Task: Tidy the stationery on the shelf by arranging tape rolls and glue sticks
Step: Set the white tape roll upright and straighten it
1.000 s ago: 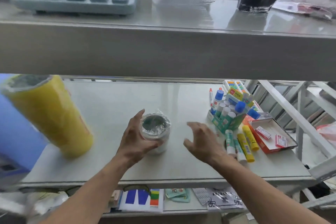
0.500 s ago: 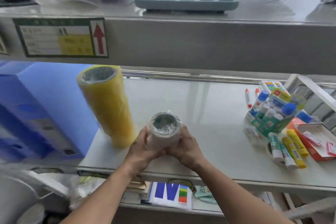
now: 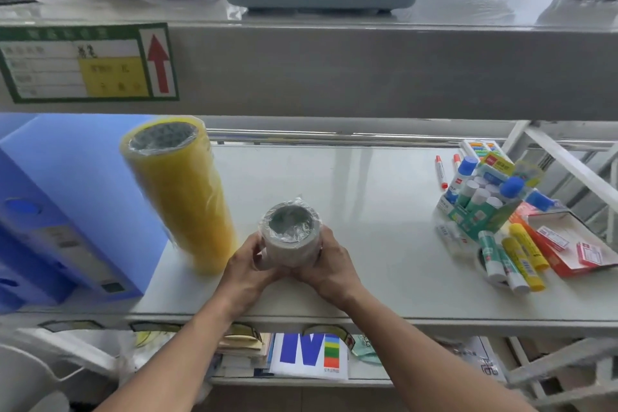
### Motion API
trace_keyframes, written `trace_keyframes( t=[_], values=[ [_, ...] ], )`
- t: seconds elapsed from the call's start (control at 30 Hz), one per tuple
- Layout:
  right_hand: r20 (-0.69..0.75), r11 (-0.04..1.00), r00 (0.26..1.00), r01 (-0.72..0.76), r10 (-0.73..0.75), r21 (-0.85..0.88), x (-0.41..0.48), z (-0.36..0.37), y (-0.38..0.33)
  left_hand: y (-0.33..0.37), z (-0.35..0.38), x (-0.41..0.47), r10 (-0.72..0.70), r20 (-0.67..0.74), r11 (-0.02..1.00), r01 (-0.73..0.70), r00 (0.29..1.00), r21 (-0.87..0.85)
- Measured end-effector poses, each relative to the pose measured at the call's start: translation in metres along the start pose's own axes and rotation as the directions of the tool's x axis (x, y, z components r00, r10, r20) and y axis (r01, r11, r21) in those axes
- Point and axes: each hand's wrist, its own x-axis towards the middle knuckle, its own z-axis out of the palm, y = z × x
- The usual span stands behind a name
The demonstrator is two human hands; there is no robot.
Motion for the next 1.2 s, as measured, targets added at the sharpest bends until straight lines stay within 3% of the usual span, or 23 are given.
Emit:
trace_keyframes(
  t=[0.13,0.3,0.37,0.4,0.47,0.53,0.6,0.67,0.77,0.97,1.07,1.2],
  values=[
    [0.032,0.999,0.999,-0.026,0.027,-0.031,-0.001,-0.004,-0.001,0.003,-0.001,-0.002,0.01,-0.03,0.999,-0.009,0.999,0.039],
    [0.209,0.983,0.976,-0.017,0.056,-0.181,-0.015,-0.047,-0.003,0.016,0.008,-0.028,-0.072,-0.042,0.996,0.074,0.997,0.046],
    [0.108,0.965,0.994,0.012,0.017,-0.261,-0.029,-0.08,0.007,0.014,0.024,-0.053,-0.043,-0.292,0.983,0.093,0.955,0.159],
    [0.019,0.953,1.0,0.024,-0.019,-0.301,-0.037,-0.099,0.015,0.013,0.037,-0.067,0.041,-0.407,0.973,0.055,0.913,0.222],
    [-0.196,0.926,0.974,0.031,-0.112,-0.377,-0.05,-0.14,0.038,0.021,0.073,-0.089,0.207,-0.469,0.942,-0.045,0.859,0.332],
    [-0.393,0.88,0.903,-0.039,-0.171,-0.473,-0.06,-0.183,0.057,0.037,0.117,-0.091,0.3,-0.34,0.915,-0.168,0.891,0.367],
    [-0.508,0.815,0.852,-0.2,-0.13,-0.544,-0.066,-0.22,0.072,0.056,0.166,-0.078,0.308,-0.168,0.913,-0.241,0.936,0.329],
    [-0.516,0.71,0.857,-0.37,0.011,-0.6,-0.068,-0.242,0.083,0.074,0.212,-0.056,0.282,-0.069,0.921,-0.25,0.957,0.297],
    [-0.443,0.572,0.889,-0.425,0.117,-0.701,-0.066,-0.253,0.1,0.092,0.271,-0.024,0.218,0.042,0.925,-0.221,0.975,0.309],
    [-0.375,0.54,0.907,-0.417,0.192,-0.731,-0.058,-0.261,0.116,0.1,0.332,-0.011,0.089,0.155,0.891,-0.148,0.984,0.429],
    [-0.337,0.547,0.91,-0.414,0.241,-0.728,-0.058,-0.267,0.125,0.101,0.348,-0.013,0.107,0.191,0.853,-0.189,0.976,0.487],
    [-0.339,0.632,0.924,-0.37,0.175,-0.682,-0.057,-0.275,0.131,0.104,0.358,-0.008,0.15,0.273,0.747,-0.29,0.95,0.598]
  ],
)
